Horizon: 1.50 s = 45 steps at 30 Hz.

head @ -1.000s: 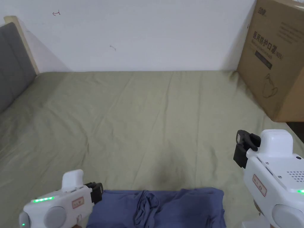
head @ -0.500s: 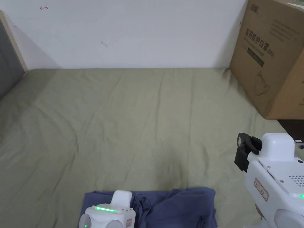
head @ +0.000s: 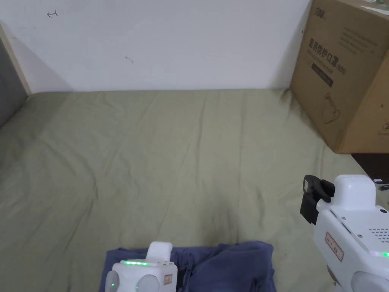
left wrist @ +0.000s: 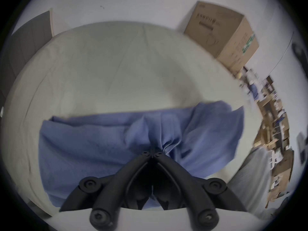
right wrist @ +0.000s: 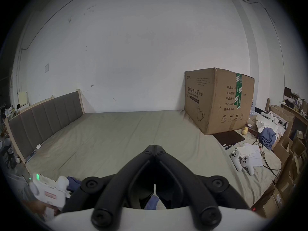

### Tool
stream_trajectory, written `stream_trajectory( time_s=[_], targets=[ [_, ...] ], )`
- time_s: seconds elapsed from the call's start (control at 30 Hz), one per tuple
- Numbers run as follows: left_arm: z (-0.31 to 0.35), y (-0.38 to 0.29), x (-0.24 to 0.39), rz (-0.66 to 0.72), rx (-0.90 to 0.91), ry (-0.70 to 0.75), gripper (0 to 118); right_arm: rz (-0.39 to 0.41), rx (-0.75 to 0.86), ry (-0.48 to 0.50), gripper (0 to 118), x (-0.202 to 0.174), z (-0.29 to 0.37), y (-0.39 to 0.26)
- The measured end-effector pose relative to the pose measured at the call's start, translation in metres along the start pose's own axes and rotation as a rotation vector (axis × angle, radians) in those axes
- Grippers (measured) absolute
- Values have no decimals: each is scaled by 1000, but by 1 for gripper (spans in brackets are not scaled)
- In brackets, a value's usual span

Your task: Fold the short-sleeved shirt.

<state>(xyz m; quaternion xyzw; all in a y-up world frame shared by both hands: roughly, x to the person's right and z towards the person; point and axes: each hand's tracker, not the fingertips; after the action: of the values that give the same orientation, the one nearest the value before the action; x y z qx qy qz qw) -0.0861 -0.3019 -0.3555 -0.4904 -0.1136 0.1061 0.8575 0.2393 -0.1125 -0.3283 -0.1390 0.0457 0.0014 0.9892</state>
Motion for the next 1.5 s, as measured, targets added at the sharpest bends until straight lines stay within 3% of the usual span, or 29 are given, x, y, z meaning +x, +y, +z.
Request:
stream_trajectory(
  time_s=[0.1, 0.27, 0.33, 0.37, 0.4, 0.43, 0.47, 0.5, 0.53, 0.57, 0.73, 0.83, 0.93, 0.97, 1.03, 1.07, 1.17, 1.23, 1.33, 1.43, 1.5],
  targets=[
    [44, 11, -11, 36, 129, -142, 0, 5, 7, 6, 0, -3, 3, 2],
    [91, 25, -69, 187, 174, -273, 0, 10, 11, 17, 0, -11, 3, 5],
    [97, 26, -96, 254, 171, -281, 1, 9, 12, 28, 0, -16, 3, 6],
    [99, 24, -108, 284, 176, -266, 7, 11, 12, 33, 0, -19, 3, 6],
    [100, 22, -119, 313, 175, -258, 21, 16, 11, 39, 0, -22, 2, 5],
    [99, 20, -129, 347, 168, -239, 43, 22, 7, 44, 0, -24, 0, 5],
    [97, 18, -140, 365, 137, -235, 78, 26, 4, 48, 0, -27, -1, 5],
    [93, 15, -147, 389, 116, -232, 100, 28, 1, 53, 0, -29, -2, 5],
    [90, 11, -155, 408, 98, -220, 111, 29, -2, 56, 0, -31, -3, 5],
    [87, 8, -159, 423, 97, -206, 112, 30, -5, 60, 0, -33, -4, 5],
    [58, -4, -181, 457, 49, -167, 112, 46, -30, 74, 0, -40, -10, 3],
    [44, -7, -182, 459, 19, -174, 106, 75, -40, 72, 0, -43, -12, 3],
    [36, -9, -173, 432, 36, -186, 56, 95, -42, 66, 0, -44, -13, 3],
    [34, -10, -170, 418, 42, -187, 44, 91, -42, 68, 0, -44, -14, 3],
    [26, -9, -164, 370, 16, -165, 33, 80, -45, 68, 0, -43, -16, 2],
    [23, -8, -163, 358, 15, -161, 17, 77, -47, 69, 0, -43, -17, 2],
    [30, -8, -166, 398, 17, -190, 12, 76, -53, 69, 0, -41, -17, 1],
    [45, -5, -160, 328, 78, -165, 11, 79, -52, 67, 0, -39, -18, 1],
    [69, 0, -157, 245, 112, -81, 9, 72, -52, 64, 0, -37, -20, 2],
    [96, -1, -176, 257, 112, -79, 9, 50, -43, 76, 0, -37, -20, 3],
    [118, -2, -189, 257, 132, 21, 9, 45, -34, 84, 0, -38, -20, 4]
  ],
)
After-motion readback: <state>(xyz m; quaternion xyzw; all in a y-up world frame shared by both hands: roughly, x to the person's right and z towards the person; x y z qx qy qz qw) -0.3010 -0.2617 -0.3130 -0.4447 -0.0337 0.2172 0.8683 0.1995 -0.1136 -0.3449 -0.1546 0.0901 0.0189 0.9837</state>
